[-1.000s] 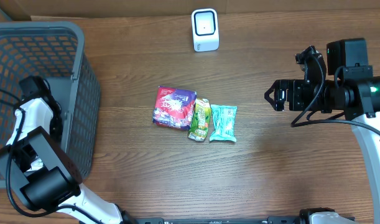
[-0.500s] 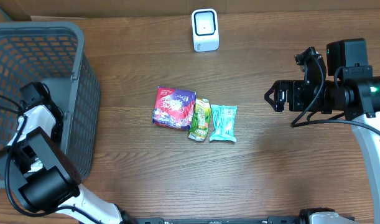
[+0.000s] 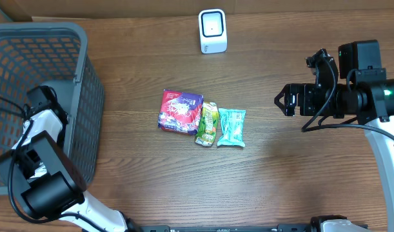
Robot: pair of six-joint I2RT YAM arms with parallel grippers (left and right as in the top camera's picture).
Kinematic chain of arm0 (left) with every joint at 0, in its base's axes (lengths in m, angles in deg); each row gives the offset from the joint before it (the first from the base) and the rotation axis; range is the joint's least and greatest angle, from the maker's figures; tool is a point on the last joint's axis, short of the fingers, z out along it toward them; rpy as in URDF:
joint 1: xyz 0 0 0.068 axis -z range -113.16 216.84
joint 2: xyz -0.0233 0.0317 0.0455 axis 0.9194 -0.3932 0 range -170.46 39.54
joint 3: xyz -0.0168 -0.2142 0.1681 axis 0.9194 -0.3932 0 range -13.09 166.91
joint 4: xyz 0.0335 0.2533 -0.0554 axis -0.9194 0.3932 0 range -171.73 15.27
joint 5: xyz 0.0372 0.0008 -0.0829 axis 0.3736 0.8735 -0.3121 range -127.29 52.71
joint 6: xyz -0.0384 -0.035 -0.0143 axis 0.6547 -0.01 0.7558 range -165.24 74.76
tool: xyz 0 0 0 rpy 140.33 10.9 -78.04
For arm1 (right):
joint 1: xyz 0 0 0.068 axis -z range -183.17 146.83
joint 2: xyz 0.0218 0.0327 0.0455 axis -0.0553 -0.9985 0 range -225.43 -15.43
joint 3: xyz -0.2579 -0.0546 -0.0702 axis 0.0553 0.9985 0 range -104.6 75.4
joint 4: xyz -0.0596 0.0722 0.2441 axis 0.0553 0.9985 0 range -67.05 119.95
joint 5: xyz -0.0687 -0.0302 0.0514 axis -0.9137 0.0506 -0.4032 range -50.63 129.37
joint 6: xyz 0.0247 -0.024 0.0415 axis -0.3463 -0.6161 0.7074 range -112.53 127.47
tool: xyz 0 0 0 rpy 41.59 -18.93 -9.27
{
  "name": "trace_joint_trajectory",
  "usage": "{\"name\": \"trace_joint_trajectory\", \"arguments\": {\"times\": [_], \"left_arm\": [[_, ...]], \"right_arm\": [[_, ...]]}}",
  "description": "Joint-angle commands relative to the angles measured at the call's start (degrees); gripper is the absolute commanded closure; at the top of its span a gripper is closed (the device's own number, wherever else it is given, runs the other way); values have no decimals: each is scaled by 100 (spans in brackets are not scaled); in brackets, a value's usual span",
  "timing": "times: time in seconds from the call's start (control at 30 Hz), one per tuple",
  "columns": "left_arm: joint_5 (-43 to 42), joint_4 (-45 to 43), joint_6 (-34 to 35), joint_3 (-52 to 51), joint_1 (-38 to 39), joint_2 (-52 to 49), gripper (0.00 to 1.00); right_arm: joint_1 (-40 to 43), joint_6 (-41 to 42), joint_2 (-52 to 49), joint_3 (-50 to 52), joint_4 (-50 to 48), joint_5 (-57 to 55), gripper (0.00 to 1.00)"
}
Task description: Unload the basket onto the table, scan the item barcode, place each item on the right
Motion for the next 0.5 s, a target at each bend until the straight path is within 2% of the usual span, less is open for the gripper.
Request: {"name": "trace_joint_trajectory", "arguments": {"times": [0.0,0.3,0.47], "left_arm": [[-1250,293,229,74,389,-411,96],[-3353,2243,380,2168,717,-411,96],[-3814,3008,422,3141,728,-407,96]], "right_arm": [[-28,-44,-7,33,-48,-4,0],[-28,-46,-7,31,-92,-7,0],[-28,-46,-7,31,-92,-7,0]]}}
